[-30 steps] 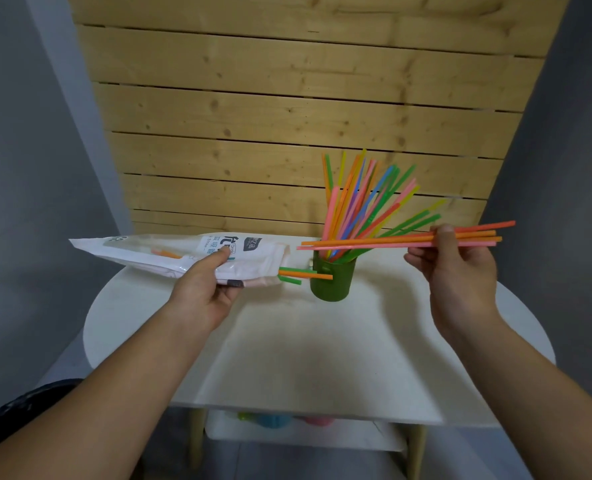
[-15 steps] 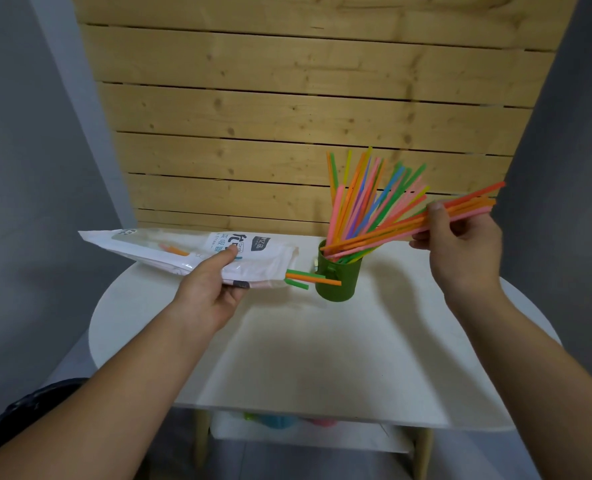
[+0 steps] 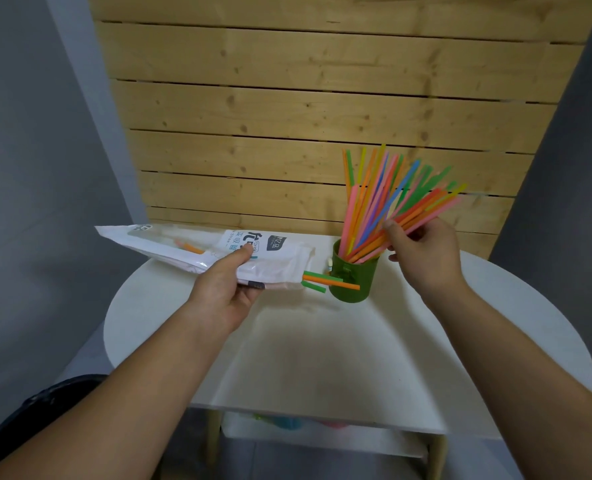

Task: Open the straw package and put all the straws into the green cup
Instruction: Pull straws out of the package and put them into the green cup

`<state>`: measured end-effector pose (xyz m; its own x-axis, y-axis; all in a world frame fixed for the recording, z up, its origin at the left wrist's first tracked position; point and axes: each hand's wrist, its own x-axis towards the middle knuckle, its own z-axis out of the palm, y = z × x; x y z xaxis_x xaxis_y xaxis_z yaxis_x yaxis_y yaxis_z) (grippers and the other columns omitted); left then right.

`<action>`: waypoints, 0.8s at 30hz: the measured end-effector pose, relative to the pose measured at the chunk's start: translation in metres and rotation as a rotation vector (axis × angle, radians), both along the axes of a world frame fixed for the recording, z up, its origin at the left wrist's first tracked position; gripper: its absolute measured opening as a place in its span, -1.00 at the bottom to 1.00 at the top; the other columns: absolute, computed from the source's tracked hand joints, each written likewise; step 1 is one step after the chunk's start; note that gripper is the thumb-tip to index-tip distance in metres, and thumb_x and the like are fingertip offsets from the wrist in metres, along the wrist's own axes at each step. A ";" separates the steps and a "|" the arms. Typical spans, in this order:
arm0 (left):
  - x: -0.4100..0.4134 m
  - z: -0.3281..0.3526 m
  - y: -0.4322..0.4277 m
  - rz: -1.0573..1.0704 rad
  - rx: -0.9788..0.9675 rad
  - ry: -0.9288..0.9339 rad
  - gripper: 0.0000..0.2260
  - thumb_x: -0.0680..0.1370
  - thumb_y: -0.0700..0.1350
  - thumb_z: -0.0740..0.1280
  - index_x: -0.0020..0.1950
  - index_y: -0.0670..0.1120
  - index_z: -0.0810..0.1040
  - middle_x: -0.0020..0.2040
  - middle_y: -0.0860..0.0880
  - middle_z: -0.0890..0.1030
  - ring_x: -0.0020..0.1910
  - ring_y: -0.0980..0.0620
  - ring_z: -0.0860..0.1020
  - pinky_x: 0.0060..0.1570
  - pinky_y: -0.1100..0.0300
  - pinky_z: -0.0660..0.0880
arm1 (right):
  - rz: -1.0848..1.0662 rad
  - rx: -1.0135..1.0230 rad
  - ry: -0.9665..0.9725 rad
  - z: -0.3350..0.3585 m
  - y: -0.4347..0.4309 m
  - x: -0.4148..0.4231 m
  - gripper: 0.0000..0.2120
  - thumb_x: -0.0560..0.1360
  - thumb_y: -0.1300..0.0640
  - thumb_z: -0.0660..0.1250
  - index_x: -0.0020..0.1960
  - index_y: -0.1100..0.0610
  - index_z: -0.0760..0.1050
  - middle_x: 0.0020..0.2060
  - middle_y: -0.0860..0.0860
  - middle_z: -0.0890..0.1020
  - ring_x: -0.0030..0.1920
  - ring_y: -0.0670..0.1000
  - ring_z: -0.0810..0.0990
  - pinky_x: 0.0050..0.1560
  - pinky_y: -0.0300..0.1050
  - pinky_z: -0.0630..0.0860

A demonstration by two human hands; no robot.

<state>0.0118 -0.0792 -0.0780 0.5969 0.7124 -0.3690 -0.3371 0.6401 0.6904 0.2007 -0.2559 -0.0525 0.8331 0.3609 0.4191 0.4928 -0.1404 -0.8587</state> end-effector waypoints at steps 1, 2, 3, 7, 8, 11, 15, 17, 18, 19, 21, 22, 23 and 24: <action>0.000 -0.001 0.000 0.001 0.006 0.000 -0.85 0.55 -0.27 0.46 0.10 -0.17 0.63 -0.16 -0.10 0.79 -0.25 0.00 0.76 -0.38 0.19 0.66 | -0.004 -0.012 -0.001 -0.001 0.002 0.001 -0.87 0.56 0.05 0.37 -0.10 0.09 0.62 -0.25 0.04 0.69 -0.22 0.10 0.67 -0.14 0.14 0.65; -0.001 -0.001 0.001 0.003 0.012 -0.001 -0.83 0.54 -0.27 0.46 0.12 -0.17 0.63 -0.15 -0.10 0.79 -0.25 0.00 0.76 -0.37 0.18 0.67 | -0.012 -0.020 -0.003 -0.001 0.004 0.003 -0.86 0.56 0.05 0.36 -0.08 0.09 0.62 -0.25 0.02 0.68 -0.22 0.09 0.66 -0.16 0.11 0.65; -0.001 -0.001 0.001 0.005 0.015 0.000 -0.82 0.54 -0.27 0.47 0.13 -0.17 0.62 -0.15 -0.10 0.79 -0.24 0.00 0.76 -0.35 0.17 0.68 | -0.021 -0.021 -0.004 -0.001 0.005 0.005 -0.85 0.57 0.04 0.35 -0.07 0.10 0.63 -0.26 0.01 0.68 -0.26 0.05 0.65 -0.22 0.05 0.65; -0.002 -0.001 0.002 0.003 0.014 -0.002 -0.78 0.53 -0.27 0.47 0.17 -0.18 0.61 -0.11 -0.11 0.79 -0.20 -0.02 0.77 -0.24 0.08 0.72 | -0.056 0.061 0.079 0.002 0.002 0.015 -0.86 0.57 0.12 0.37 -0.12 0.15 0.62 -0.39 0.00 0.63 -0.49 -0.14 0.59 -0.45 -0.23 0.59; -0.002 -0.001 0.003 0.001 0.017 -0.005 -0.78 0.54 -0.27 0.47 0.17 -0.17 0.61 -0.11 -0.11 0.79 -0.20 -0.02 0.77 -0.28 0.09 0.71 | -0.046 0.089 0.120 0.003 0.001 0.016 -0.86 0.56 0.13 0.38 -0.16 0.12 0.61 -0.41 0.01 0.62 -0.50 -0.15 0.58 -0.44 -0.23 0.59; -0.002 0.000 0.002 0.000 0.018 -0.012 -0.77 0.54 -0.28 0.47 0.18 -0.18 0.60 -0.11 -0.12 0.79 -0.19 -0.03 0.77 -0.36 0.14 0.68 | 0.023 0.154 0.246 0.002 -0.002 0.017 -0.89 0.54 0.17 0.42 -0.17 0.12 0.59 -0.40 0.04 0.60 -0.47 -0.14 0.58 -0.38 -0.22 0.60; -0.001 0.001 -0.001 -0.005 0.022 -0.024 -0.77 0.54 -0.28 0.46 0.18 -0.17 0.60 -0.10 -0.13 0.79 -0.17 -0.04 0.77 -0.34 0.12 0.68 | 0.084 0.205 0.351 -0.001 -0.005 0.014 -0.92 0.50 0.21 0.47 -0.10 0.17 0.57 -0.35 0.05 0.58 -0.37 -0.07 0.64 -0.31 -0.21 0.63; -0.001 0.001 -0.002 -0.004 0.026 -0.030 -0.77 0.54 -0.27 0.46 0.18 -0.16 0.60 -0.11 -0.11 0.79 -0.19 -0.02 0.77 -0.37 0.14 0.66 | 0.085 0.210 0.363 -0.002 -0.009 0.012 -0.87 0.48 0.21 0.48 -0.06 0.22 0.56 -0.36 0.05 0.56 -0.37 -0.05 0.64 -0.31 -0.20 0.63; -0.001 0.001 -0.001 -0.001 0.026 -0.036 -0.77 0.54 -0.27 0.46 0.18 -0.16 0.60 -0.12 -0.11 0.79 -0.20 -0.02 0.77 -0.38 0.15 0.66 | 0.087 0.193 0.355 -0.003 -0.011 0.011 -0.84 0.48 0.20 0.49 -0.02 0.25 0.56 -0.36 0.03 0.59 -0.38 -0.06 0.65 -0.31 -0.19 0.64; -0.001 0.002 -0.002 0.000 0.026 -0.044 -0.78 0.55 -0.27 0.46 0.18 -0.16 0.60 -0.12 -0.11 0.79 -0.20 -0.02 0.77 -0.38 0.15 0.65 | 0.091 0.167 0.343 -0.003 -0.014 0.009 -0.79 0.47 0.19 0.50 0.02 0.27 0.57 -0.35 0.01 0.62 -0.37 -0.06 0.66 -0.29 -0.16 0.66; -0.002 0.002 -0.001 0.003 0.031 -0.055 -0.78 0.55 -0.27 0.46 0.18 -0.15 0.60 -0.12 -0.11 0.79 -0.19 -0.02 0.77 -0.37 0.16 0.65 | 0.096 0.122 0.340 -0.004 -0.019 0.003 -0.70 0.44 0.17 0.52 0.09 0.28 0.56 -0.34 -0.01 0.64 -0.30 -0.02 0.68 -0.22 -0.06 0.69; -0.001 0.003 -0.001 0.005 0.035 -0.057 -0.78 0.55 -0.27 0.46 0.18 -0.15 0.60 -0.12 -0.10 0.79 -0.19 -0.02 0.77 -0.37 0.16 0.65 | 0.089 0.107 0.353 -0.004 -0.021 0.000 -0.65 0.43 0.16 0.53 0.13 0.28 0.53 -0.30 0.01 0.63 -0.25 0.02 0.68 -0.18 -0.01 0.69; -0.001 0.003 -0.002 0.008 0.038 -0.058 -0.78 0.55 -0.27 0.46 0.18 -0.15 0.60 -0.12 -0.10 0.79 -0.19 -0.02 0.77 -0.37 0.16 0.66 | 0.073 0.092 0.376 -0.003 -0.023 -0.003 -0.59 0.42 0.15 0.55 0.15 0.27 0.49 -0.26 0.05 0.61 -0.22 0.06 0.67 -0.15 0.02 0.69; -0.001 0.003 -0.002 0.010 0.040 -0.060 -0.78 0.55 -0.27 0.46 0.18 -0.15 0.60 -0.12 -0.10 0.79 -0.19 -0.01 0.77 -0.37 0.16 0.66 | 0.043 0.068 0.407 -0.002 -0.025 -0.007 -0.55 0.40 0.13 0.56 0.16 0.25 0.44 -0.21 0.08 0.59 -0.20 0.08 0.67 -0.14 0.04 0.68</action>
<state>0.0105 -0.0815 -0.0748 0.6098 0.7321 -0.3035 -0.3852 0.6084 0.6939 0.1939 -0.2812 -0.0547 0.9205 0.3820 0.0822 0.1149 -0.0634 -0.9914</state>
